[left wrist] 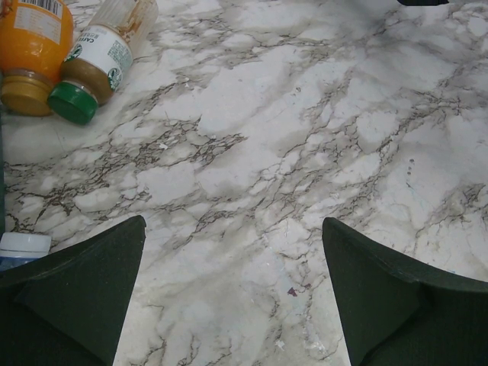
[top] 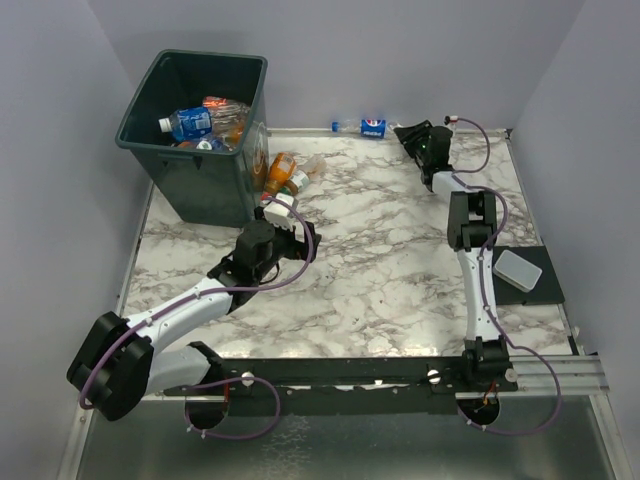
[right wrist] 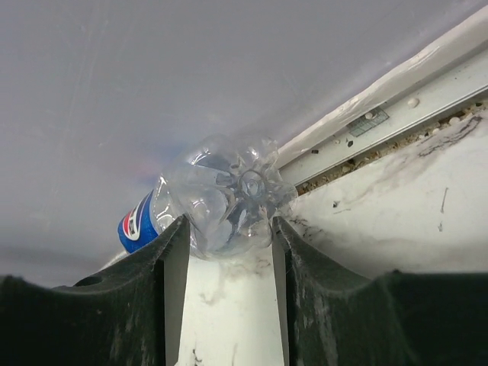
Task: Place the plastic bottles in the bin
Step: Move the plastic bottle to the center of the board.
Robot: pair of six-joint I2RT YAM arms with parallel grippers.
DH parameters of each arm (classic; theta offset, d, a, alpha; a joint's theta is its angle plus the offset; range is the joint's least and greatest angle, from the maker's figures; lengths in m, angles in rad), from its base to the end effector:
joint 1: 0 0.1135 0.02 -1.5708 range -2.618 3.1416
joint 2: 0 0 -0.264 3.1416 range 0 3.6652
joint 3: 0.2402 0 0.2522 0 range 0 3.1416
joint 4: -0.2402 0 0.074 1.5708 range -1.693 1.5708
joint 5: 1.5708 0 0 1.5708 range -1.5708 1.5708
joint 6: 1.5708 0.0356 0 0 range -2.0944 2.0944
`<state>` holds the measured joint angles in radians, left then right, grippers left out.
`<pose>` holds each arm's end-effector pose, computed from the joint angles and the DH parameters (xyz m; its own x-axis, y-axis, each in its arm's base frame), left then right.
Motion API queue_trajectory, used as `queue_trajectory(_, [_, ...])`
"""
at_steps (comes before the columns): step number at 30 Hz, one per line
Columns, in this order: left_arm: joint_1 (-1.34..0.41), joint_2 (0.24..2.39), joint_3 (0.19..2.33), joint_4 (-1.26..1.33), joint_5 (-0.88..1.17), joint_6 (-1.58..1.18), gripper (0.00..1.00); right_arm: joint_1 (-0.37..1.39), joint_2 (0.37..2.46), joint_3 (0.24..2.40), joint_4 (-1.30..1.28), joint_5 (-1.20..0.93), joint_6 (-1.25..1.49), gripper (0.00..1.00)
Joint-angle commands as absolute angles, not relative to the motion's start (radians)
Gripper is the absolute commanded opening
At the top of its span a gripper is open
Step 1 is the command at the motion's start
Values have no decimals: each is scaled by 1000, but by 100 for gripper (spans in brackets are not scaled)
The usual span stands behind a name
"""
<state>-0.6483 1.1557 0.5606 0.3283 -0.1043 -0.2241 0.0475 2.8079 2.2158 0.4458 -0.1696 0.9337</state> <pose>0.2059 -0.1514 0.2386 -0.3206 -0.0344 -0.9466 0.4608 0.8675 -0.1876 0.6131 0.0352 0.0971 -0.2583 0.7809 -0.5687 -0.0100 0.5865 0.8099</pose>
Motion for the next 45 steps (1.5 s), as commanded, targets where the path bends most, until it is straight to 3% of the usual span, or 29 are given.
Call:
queue_trajectory(1, [-653,1137,581,347,-91,-223,99,45,2751,2112,479,-139,911,25])
queue_trajectory(10, [-653,1121,582,345,-86,-229,99,46,2570,1800,661,-150,986,22])
queue_trajectory(19, [-655,1068,578,354,-72,-256,99,60,2245,1230,915,-164,1108,22])
queue_trajectory(25, [-661,1033,570,361,-78,-276,99,127,1986,846,944,-132,1084,22])
queue_trajectory(33, [-679,993,562,365,-80,-298,99,237,1581,538,722,-17,998,25])
queue_trajectory(38, [-690,961,551,359,-87,-313,99,267,1414,478,519,-6,977,32])
queue_trajectory(45, [-719,916,585,280,-146,-398,99,271,1236,372,351,-14,960,34])
